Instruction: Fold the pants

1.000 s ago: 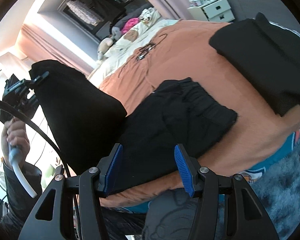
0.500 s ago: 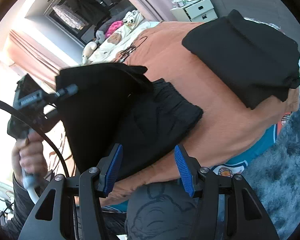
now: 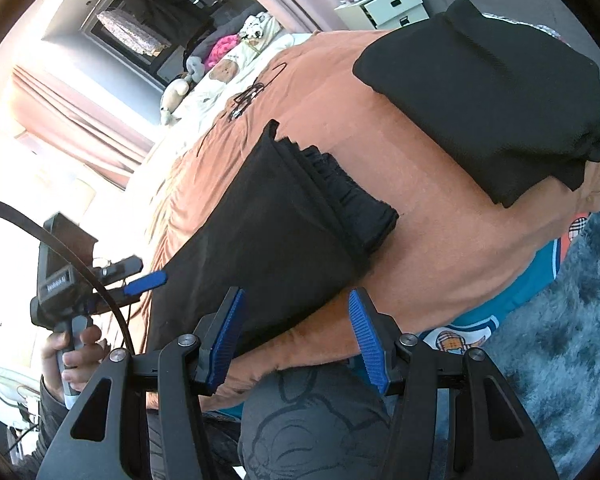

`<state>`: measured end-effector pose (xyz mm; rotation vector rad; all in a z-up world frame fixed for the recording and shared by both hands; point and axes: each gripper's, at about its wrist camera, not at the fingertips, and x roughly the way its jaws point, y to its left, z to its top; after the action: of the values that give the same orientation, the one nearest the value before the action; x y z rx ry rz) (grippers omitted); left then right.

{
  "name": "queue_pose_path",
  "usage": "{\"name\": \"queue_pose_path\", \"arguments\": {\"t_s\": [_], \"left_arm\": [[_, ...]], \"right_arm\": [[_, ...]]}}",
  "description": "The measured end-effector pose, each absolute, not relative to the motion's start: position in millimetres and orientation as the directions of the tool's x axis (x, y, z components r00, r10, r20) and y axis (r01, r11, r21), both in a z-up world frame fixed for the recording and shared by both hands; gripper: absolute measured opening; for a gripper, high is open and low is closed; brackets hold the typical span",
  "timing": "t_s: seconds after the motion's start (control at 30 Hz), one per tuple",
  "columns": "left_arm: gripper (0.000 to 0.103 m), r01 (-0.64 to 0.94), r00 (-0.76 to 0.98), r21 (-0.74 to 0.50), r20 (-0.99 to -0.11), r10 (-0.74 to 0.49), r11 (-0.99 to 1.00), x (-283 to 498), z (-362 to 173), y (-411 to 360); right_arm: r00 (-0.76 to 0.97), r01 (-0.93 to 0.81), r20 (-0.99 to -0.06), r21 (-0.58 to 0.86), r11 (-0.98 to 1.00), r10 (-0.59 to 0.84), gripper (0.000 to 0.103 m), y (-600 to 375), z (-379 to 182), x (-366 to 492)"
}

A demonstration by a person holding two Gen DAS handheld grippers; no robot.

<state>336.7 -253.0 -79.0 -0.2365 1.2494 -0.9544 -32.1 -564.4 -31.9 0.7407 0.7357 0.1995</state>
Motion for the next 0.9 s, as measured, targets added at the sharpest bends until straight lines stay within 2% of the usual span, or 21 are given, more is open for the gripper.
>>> {"name": "queue_pose_path", "arguments": {"t_s": [0.27, 0.3, 0.37, 0.63, 0.9], "left_arm": [[0.063, 0.414, 0.178, -0.546, -0.736, -0.653, 0.729, 344, -59, -150], [0.063, 0.404, 0.197, -0.538, -0.738, -0.645, 0.74, 345, -57, -142], [0.063, 0.38, 0.234, -0.525, -0.742, -0.628, 0.762, 346, -54, -119], [0.063, 0.24, 0.339, -0.505, -0.757, -0.559, 0.829, 340, -69, -35], [0.063, 0.148, 0.362, -0.521, -0.763, -0.536, 0.841, 340, -100, 13]], "right_arm": [[0.727, 0.049, -0.534, 0.668, 0.742, 0.432, 0.053, -581, -31, 8], [0.727, 0.044, -0.531, 0.669, 0.742, 0.435, 0.055, -581, -33, 13], [0.719, 0.034, -0.532, 0.671, 0.741, 0.448, 0.07, -583, -32, 30], [0.643, -0.028, -0.543, 0.688, 0.725, 0.54, 0.071, -577, -37, 97], [0.509, -0.06, -0.605, 0.685, 0.726, 0.613, 0.071, -578, -39, 174]]}}
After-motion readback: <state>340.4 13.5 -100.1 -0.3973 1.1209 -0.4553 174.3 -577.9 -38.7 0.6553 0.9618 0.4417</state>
